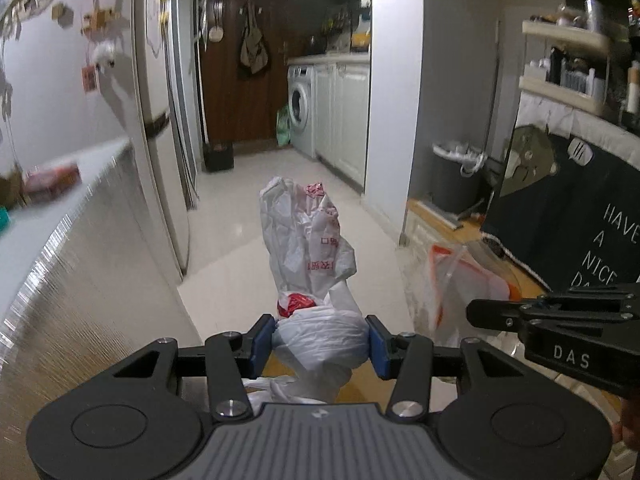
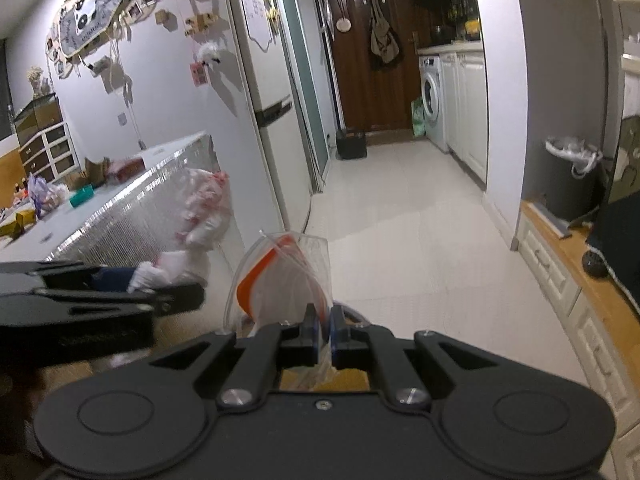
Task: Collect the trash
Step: 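Carry the white bag and clear bag in both grippers over the yellow bin, then open the left gripper to drop the white bag while the right gripper drops the clear bag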
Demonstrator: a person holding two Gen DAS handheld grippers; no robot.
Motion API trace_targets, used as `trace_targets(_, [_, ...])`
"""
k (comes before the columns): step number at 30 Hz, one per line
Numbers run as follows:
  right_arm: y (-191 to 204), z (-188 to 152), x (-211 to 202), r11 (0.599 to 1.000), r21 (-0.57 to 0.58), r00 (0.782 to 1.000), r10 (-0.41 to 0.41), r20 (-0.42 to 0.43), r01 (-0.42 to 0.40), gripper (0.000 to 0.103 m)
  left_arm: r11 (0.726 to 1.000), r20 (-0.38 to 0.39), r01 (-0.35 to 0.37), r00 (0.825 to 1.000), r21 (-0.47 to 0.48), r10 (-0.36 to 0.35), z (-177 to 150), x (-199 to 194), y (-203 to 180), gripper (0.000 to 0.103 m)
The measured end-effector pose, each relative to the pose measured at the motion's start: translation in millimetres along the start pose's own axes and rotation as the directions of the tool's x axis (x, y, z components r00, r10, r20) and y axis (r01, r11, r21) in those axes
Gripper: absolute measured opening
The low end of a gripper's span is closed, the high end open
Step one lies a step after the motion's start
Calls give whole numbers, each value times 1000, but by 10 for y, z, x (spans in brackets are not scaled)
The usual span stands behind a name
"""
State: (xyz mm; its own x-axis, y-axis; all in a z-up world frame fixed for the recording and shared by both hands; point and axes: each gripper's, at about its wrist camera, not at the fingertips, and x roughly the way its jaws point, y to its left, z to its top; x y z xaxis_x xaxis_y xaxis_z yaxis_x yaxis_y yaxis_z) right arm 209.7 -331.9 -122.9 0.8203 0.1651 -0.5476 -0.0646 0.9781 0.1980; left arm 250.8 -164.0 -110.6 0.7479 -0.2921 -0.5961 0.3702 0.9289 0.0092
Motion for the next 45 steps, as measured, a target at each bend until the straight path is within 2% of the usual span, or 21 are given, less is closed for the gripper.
trace_targets(12, [-121, -267, 607, 999, 32, 991, -4, -132, 9, 6, 997, -152, -28, 988, -67, 18, -390, 777, 153, 50])
trace_targets(23, [-79, -378, 1244, 1000, -3, 967, -27, -253, 27, 6, 993, -256, -42, 967, -112, 12, -634, 1356, 406, 50])
trace_targets(35, [1, -406, 1813, 991, -111, 927, -108, -358, 72, 6, 994, -307, -26, 952, -110, -9, -859, 1693, 548, 50])
trace_targets(38, [7, -394, 1915, 987, -135, 921, -129, -368, 85, 6, 996, -322, -38, 947, -86, 8, -887, 1798, 539, 50])
trace_targets(41, [-22, -406, 2005, 985, -149, 910, -139, -390, 86, 6, 998, -313, -54, 949, -34, 41, -902, 1829, 497, 49])
trace_targets(45, [-73, -434, 2082, 984, -155, 900, -148, -410, 92, 6, 998, -308, -51, 950, -21, 42, -883, 1835, 485, 50])
